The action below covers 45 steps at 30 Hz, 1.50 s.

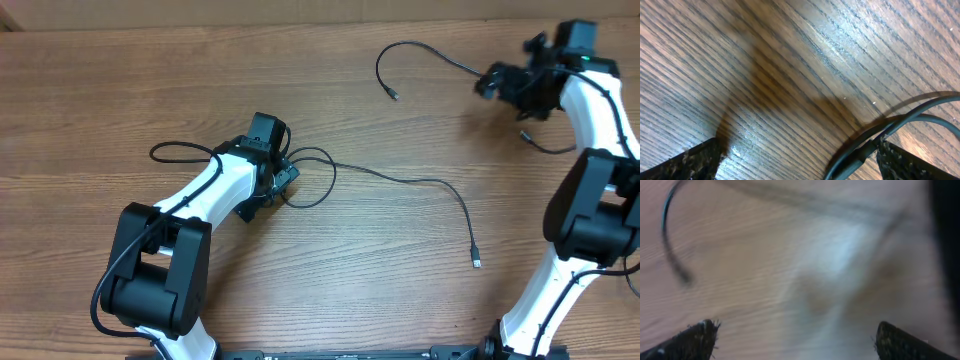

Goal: Untangle cables

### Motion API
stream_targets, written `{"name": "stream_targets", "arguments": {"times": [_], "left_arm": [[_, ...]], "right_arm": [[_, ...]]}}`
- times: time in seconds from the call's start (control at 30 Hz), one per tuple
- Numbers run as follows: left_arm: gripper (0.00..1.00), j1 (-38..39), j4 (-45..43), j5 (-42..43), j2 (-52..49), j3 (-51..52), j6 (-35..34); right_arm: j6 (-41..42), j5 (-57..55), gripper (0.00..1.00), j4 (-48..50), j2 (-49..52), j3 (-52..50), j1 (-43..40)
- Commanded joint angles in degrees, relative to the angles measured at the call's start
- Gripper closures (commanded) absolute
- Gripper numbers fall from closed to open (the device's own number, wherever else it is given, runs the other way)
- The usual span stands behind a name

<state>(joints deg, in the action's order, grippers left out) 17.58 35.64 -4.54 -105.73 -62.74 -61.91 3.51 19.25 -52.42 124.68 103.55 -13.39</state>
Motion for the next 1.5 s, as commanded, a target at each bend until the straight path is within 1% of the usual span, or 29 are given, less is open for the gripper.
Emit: {"name": "stream_targets", "arguments": {"times": [0.0,0.03,0.13,0.17,0.2,0.27,0.33,0.4,0.43,0.5,0.57,0.63,0.67,0.73,0.77,0.83,0.93,1.0,1.03,1.1,1.17,1.33,1.4,1.47], "left_arm": [[0.00,-0.3,0.3,0.1,-1.8,1.9,0.6],[0.00,-0.3,0.3,0.0,-1.8,1.9,0.6],[0.00,-0.3,0.3,0.1,-1.8,1.9,0.6],[0.00,-0.3,0.3,0.1,-1.8,1.9,0.7],[0.00,-0.3,0.3,0.1,-1.8,1.9,0.7],[0.01,-0.3,0.3,0.1,-1.8,1.9,0.6],[0.00,-0.3,0.3,0.1,-1.8,1.9,0.7],[0.00,-0.3,0.3,0.1,-1.8,1.9,0.6],[0.01,-0.3,0.3,0.1,-1.8,1.9,0.6],[0.00,-0.3,0.3,0.1,-1.8,1.9,0.7],[0.00,-0.3,0.3,0.0,-1.8,1.9,0.7],[0.01,-0.3,0.3,0.1,-1.8,1.9,0.6],[0.00,-0.3,0.3,0.0,-1.8,1.9,0.6],[0.00,-0.3,0.3,0.0,-1.8,1.9,0.6],[0.00,-0.3,0.3,0.0,-1.8,1.9,0.6],[0.00,-0.3,0.3,0.1,-1.8,1.9,0.7],[0.00,-0.3,0.3,0.1,-1.8,1.9,0.6],[0.01,-0.3,0.3,0.1,-1.8,1.9,0.6],[0.00,-0.3,0.3,0.1,-1.8,1.9,0.7],[0.00,-0.3,0.3,0.1,-1.8,1.9,0.7],[0.00,-0.3,0.3,0.1,-1.8,1.9,0.6],[0.01,-0.3,0.3,0.1,-1.8,1.9,0.6],[0.01,-0.3,0.3,0.1,-1.8,1.9,0.7],[0.01,-0.3,0.3,0.1,-1.8,1.9,0.6]], "right_arm": [[9.2,10.6,0.00,-5.2,-0.3,0.7,-0.7],[10.2,18.4,0.00,-8.6,-0.3,0.7,-1.1],[10.1,28.9,0.00,-11.9,-0.3,0.7,-1.2],[9.9,34.4,0.00,-13.1,-0.3,0.7,-1.2],[9.5,34.4,0.00,-13.4,-0.3,0.7,-1.2],[6.1,35.2,0.00,-12.8,-0.3,0.7,-0.3],[1.2,38.7,0.00,-12.6,-0.3,0.7,1.3],[-1.7,43.8,0.00,-12.6,-0.3,0.7,3.3],[-2.7,46.4,0.00,-12.4,-0.3,0.7,4.5],[-2.3,47.2,0.00,-10.3,-0.3,0.7,6.6],[-1.9,42.7,0.00,-6.8,-0.3,0.7,8.9],[-1.4,29.4,0.00,-3.0,-0.3,0.7,11.7],[0.8,19.4,0.00,-0.7,-0.3,0.7,13.6],[3.8,6.2,0.00,3.0,-0.3,0.7,16.2],[4.0,-0.1,0.00,5.4,-0.3,0.7,17.8],[3.7,-11.3,0.00,10.6,-0.3,0.7,21.0],[1.7,-22.7,0.01,18.1,0.2,0.6,24.0],[-0.6,-25.7,0.04,22.6,1.4,0.6,25.2],[-1.7,-26.2,0.07,24.4,2.1,0.6,25.5],[-2.4,-26.1,0.13,26.9,3.8,0.6,25.6],[-2.3,-25.6,0.22,27.8,5.4,0.6,25.6],[-2.3,-16.8,0.30,27.1,7.9,0.4,25.2],[-2.3,-15.6,0.31,27.2,8.3,-0.1,25.2],[-2.3,-15.6,0.35,27.4,9.2,-0.6,25.4]]}}
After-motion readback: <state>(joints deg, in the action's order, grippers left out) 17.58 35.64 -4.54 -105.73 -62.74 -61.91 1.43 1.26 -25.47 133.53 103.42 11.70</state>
